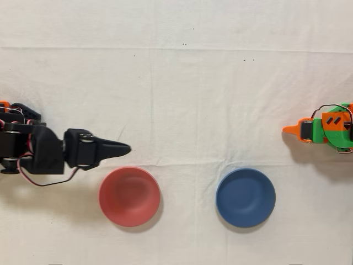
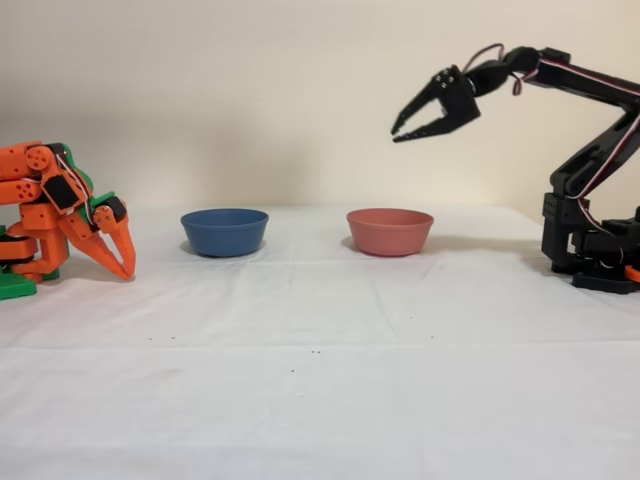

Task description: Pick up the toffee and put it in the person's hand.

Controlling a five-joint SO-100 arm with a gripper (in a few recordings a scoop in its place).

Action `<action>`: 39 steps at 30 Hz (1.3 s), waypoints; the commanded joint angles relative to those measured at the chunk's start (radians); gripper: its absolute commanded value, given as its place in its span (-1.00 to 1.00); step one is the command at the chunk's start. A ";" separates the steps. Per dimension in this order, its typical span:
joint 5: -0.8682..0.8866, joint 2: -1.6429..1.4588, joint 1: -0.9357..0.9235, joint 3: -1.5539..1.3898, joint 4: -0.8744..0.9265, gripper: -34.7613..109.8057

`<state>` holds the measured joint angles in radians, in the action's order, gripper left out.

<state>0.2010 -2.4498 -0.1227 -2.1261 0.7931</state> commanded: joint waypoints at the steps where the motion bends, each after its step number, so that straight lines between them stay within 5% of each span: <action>1: 0.025 -0.164 0.000 -0.121 0.023 -0.52; 18: 0.015 -0.563 0.080 -0.588 0.058 -0.52; 39: 0.002 -0.884 0.129 -0.831 0.222 -0.52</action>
<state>0.1963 -3.2843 -0.0015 -2.9483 0.9756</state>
